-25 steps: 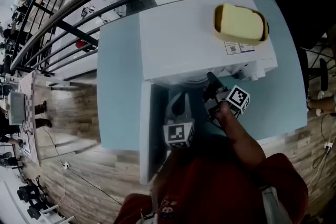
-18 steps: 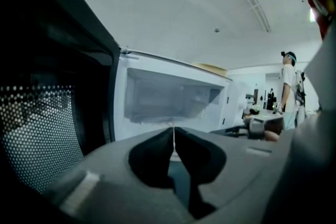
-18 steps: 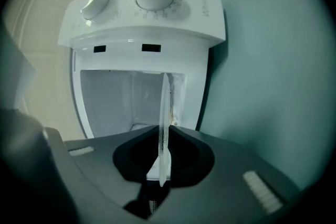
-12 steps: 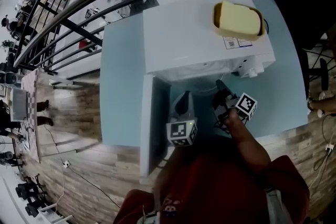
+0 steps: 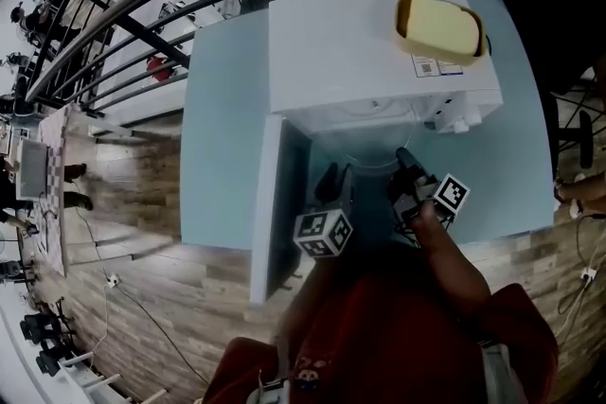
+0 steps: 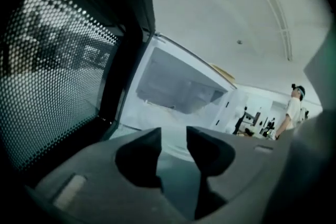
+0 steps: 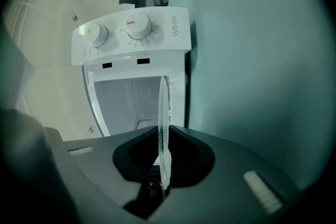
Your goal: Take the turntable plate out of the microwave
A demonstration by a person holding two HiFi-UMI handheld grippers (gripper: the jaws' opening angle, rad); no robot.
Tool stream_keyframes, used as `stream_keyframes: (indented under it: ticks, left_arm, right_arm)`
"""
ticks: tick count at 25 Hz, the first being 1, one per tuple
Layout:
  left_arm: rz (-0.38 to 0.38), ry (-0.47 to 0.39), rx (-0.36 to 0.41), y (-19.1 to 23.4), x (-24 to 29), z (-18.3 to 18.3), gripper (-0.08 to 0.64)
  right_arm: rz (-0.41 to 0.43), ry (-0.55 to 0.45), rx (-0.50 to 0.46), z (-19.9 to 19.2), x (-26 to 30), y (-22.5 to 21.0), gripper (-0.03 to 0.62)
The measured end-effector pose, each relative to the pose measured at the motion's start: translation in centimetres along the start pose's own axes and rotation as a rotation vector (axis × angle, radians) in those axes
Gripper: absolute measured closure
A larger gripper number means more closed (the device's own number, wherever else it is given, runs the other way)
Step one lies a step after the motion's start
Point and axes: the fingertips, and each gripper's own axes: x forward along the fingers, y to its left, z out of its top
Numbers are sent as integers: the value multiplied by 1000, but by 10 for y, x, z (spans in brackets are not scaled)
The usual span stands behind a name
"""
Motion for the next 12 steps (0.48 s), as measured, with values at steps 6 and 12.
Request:
stream_keyframes:
  ticks: [6, 12]
  left_arm:
    - [-56, 19, -223, -2, 1, -17, 302]
    - [-94, 8, -462, 8, 8, -20, 238]
  right_arm:
    - [22, 4, 42, -4, -6, -2, 563]
    - [37, 9, 49, -5, -6, 0, 561]
